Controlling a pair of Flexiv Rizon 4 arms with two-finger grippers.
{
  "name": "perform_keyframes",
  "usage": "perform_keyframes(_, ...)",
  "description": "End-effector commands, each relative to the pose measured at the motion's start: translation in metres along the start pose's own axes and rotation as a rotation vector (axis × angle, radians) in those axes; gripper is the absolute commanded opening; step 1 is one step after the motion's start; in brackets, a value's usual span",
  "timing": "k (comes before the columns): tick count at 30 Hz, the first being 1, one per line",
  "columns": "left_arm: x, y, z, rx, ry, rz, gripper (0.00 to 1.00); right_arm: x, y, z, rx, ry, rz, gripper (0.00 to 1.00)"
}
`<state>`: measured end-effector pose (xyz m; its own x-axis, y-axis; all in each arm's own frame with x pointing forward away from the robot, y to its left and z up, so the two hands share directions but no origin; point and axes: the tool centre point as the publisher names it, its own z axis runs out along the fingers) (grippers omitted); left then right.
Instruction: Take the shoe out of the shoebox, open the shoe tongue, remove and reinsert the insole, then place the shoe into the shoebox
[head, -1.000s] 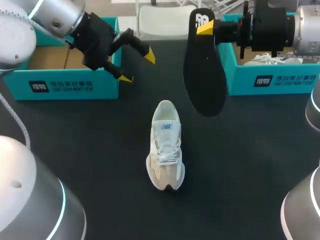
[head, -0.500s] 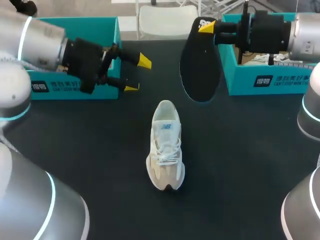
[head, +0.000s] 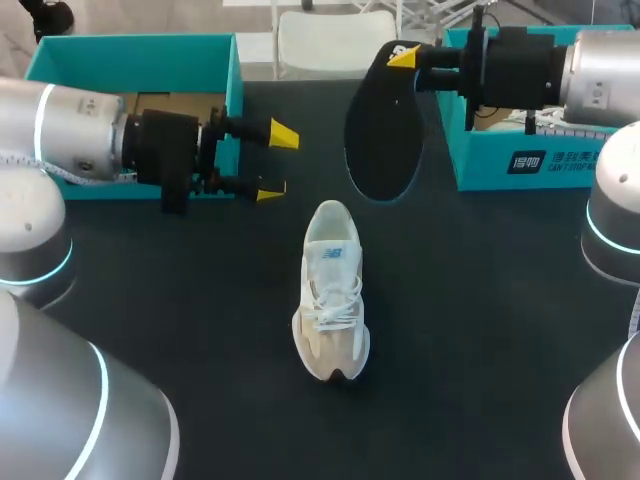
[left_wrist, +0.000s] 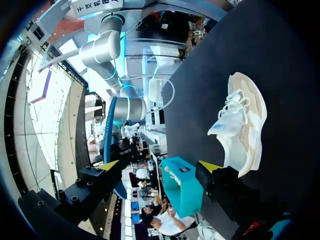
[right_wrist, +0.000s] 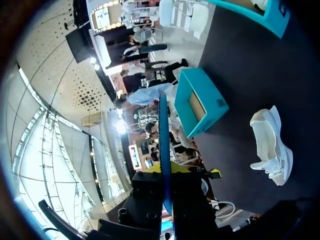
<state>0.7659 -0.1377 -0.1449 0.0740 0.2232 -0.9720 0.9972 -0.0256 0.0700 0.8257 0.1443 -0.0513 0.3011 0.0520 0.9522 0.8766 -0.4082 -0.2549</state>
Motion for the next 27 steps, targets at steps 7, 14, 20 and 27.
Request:
perform_keyframes(7, -0.021, 0.007, -0.002, -0.026, -0.179, -0.02, 1.0, -0.023, 0.0, 0.046, -0.041, -0.005, 0.007, 0.0)
perform_keyframes(14, -0.026, 0.006, 0.004, -0.007, -0.185, -0.006, 1.0, -0.031, 0.006, 0.076, 0.006, -0.003, 0.013, 0.0)
perform_keyframes(20, -0.029, 0.003, 0.02, 0.016, -0.218, 0.018, 1.0, -0.038, 0.008, 0.095, 0.038, 0.0, 0.018, 0.0)
perform_keyframes(27, -0.031, 0.01, 0.03, 0.008, -0.253, 0.026, 0.69, -0.049, -0.003, 0.102, 0.066, 0.004, 0.051, 0.0)
